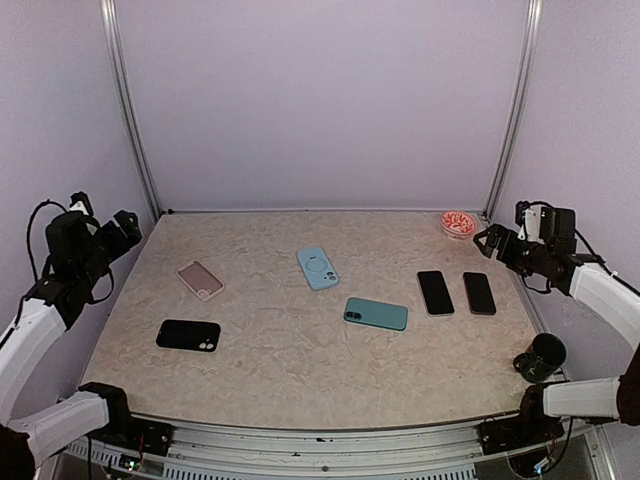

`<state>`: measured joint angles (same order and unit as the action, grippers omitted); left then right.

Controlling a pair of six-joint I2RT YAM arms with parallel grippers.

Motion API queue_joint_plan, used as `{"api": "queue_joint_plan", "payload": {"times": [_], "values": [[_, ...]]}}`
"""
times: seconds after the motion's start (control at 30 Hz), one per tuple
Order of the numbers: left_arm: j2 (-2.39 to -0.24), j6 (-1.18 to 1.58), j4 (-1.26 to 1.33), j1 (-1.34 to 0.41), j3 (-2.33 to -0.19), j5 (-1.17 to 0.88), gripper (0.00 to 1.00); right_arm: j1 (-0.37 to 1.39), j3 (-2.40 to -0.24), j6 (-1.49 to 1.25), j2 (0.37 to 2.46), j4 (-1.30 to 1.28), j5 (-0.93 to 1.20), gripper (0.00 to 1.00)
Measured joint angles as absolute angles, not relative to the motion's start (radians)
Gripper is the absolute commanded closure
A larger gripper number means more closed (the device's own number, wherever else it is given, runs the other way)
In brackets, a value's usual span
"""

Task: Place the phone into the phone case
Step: Pick up the phone case from the center of the board.

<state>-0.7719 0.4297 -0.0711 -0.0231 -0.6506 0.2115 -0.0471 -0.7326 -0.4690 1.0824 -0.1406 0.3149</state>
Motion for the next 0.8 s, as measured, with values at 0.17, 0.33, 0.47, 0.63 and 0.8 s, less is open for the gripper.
{"api": "queue_joint_plan", "payload": {"times": [0.17, 0.33, 0.47, 0.63, 0.8], "values": [[-0.859, 0.440, -0.099, -0.022, -0.659, 0.196, 0.01, -0.047, -0.746, -0.463, 1.133, -0.181, 0.252, 0.01], [-0.846, 0.443, -0.101, -0.020, -0.659, 0.191, 0.01, -0.028, -0.765, -0.461, 1.186, -0.201, 0.188, 0.01], [-0.844, 0.443, -0.102, -0.020, -0.659, 0.187, 0.01, 0.043, -0.803, -0.453, 1.239, -0.215, 0.125, 0.01], [-0.844, 0.445, -0.102, -0.020, -0.659, 0.186, 0.01, 0.114, -0.823, -0.439, 1.301, -0.217, 0.078, 0.01], [-0.844, 0.445, -0.102, -0.020, -0.659, 0.180, 0.01, 0.170, -0.828, -0.415, 1.349, -0.229, 0.048, 0.01]]}}
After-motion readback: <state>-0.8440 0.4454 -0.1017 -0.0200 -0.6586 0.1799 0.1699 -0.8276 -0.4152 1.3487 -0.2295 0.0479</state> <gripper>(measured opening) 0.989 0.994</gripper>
